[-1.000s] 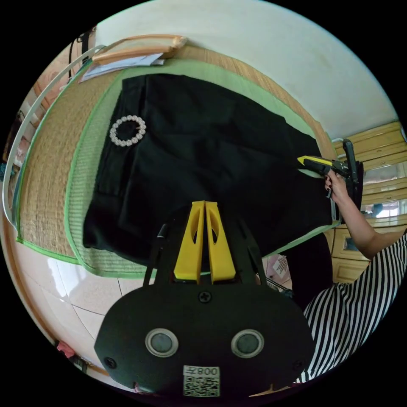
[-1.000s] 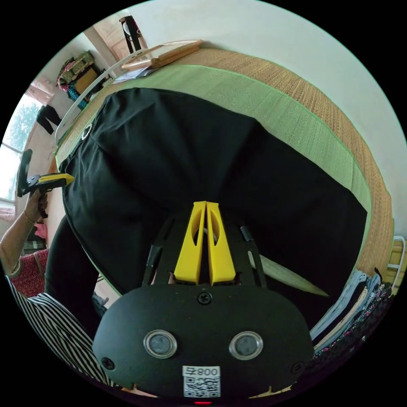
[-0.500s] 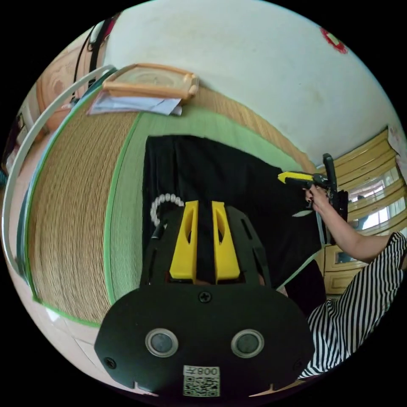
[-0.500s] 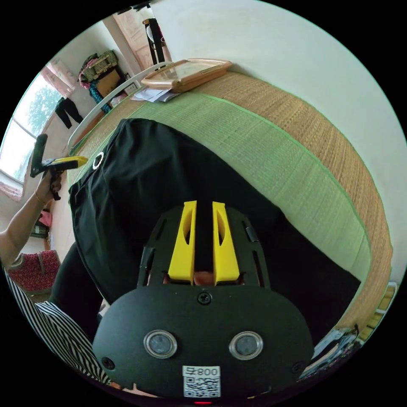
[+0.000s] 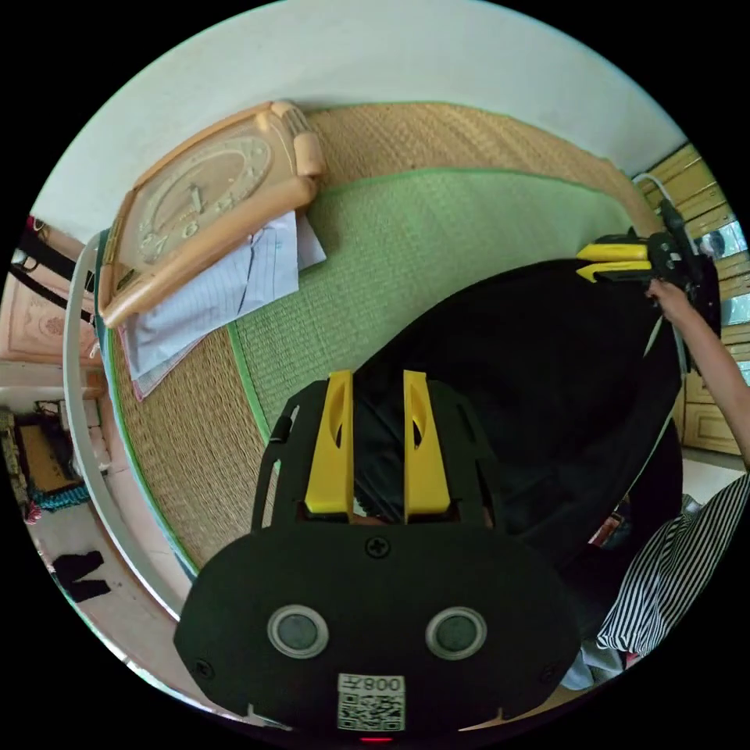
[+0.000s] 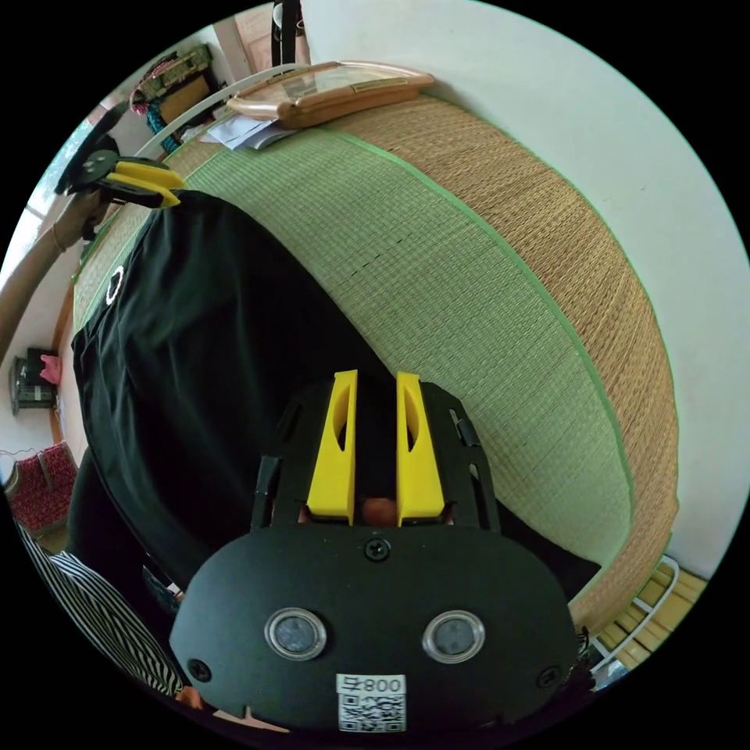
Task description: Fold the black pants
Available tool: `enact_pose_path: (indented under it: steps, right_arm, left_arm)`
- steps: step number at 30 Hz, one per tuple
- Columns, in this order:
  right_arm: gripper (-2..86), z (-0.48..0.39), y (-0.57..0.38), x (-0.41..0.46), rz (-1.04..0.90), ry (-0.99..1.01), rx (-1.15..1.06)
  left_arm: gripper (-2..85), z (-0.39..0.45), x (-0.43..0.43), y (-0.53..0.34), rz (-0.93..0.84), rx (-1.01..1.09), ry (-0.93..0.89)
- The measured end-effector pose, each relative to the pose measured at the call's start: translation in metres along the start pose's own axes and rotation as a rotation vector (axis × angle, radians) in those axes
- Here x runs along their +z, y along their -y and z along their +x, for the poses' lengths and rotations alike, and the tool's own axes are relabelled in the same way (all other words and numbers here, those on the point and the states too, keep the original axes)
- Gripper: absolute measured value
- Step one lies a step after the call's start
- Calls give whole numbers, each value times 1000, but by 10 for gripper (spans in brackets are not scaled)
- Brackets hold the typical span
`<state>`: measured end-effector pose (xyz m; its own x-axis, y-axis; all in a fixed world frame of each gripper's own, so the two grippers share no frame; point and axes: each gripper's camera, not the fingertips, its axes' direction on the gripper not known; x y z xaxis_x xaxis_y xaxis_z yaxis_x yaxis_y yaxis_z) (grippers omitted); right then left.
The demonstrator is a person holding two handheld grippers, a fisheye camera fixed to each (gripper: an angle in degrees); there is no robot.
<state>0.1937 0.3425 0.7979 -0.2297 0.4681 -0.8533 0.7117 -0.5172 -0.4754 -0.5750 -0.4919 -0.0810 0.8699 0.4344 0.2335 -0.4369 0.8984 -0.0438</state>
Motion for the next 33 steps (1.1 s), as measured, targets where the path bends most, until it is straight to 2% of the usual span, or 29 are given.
enact_pose_path:
  steps: [8, 21, 27, 33]
  right_arm:
    - [71, 5, 19, 40, -30, 19, -35]
    - [22, 19, 45, 84, -67, 30, -13]
    - [32, 29, 53, 91, -64, 45, 25]
    - [81, 22, 67, 78, 36, 97, -58]
  left_arm:
    - [58, 13, -26, 39, -57, -17, -85]
    - [15, 70, -92, 71, -78, 28, 22]
    - [13, 99, -130, 67, -39, 49, 33]
    - [12, 133, -172, 48, 40, 99, 41]
